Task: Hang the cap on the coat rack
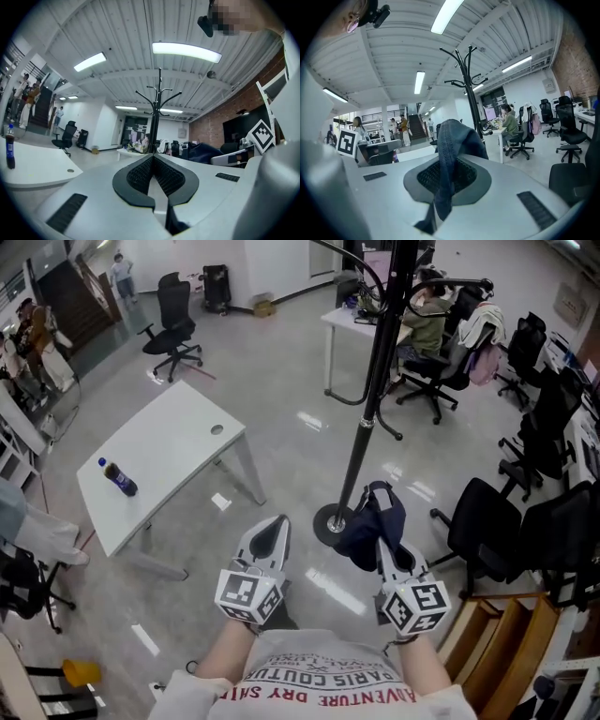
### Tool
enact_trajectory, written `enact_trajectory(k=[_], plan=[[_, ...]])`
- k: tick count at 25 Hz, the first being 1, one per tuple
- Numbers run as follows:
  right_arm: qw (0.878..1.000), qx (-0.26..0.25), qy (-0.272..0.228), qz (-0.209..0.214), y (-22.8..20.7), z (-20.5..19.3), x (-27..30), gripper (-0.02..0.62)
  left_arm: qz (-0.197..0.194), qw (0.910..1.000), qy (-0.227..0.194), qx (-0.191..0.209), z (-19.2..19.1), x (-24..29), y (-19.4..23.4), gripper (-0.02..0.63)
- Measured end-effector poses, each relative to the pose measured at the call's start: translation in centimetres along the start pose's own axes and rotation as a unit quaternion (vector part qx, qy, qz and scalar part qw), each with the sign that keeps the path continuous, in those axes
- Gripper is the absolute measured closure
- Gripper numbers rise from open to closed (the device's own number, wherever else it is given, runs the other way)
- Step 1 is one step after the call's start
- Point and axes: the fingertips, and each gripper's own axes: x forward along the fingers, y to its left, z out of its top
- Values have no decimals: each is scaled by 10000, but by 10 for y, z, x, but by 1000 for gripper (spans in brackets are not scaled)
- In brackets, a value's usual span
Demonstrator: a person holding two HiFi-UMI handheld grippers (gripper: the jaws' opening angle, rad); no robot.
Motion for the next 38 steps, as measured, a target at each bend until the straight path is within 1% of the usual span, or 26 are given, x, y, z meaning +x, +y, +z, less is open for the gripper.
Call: enact_trajectory(k=[5,10,17,22,28,33,38], plan=[[9992,87,-74,-380,2,12,64,571,-467,9989,53,-37,8,58,53,601],[9971,7,-230,-721,12,54,128,571,-1013,9949,27,-11,37,110,100,601],[9907,-153,-625,-1195,19,98,173,571,-1609,9869,67,103,48,155,143,601],[9817,-488,-1017,-1531,23,138,185,571,-2031,9791,60,114,51,178,156,601],[9682,-959,-1337,-1886,21,187,194,571,-2304,9730,134,-36,42,196,164,601],[9570,-1337,-1607,-2010,30,232,193,571,-2501,9680,208,-15,38,208,163,601],[9481,-1632,-1793,-2056,33,271,196,571,-2569,9660,277,-20,34,220,165,601]])
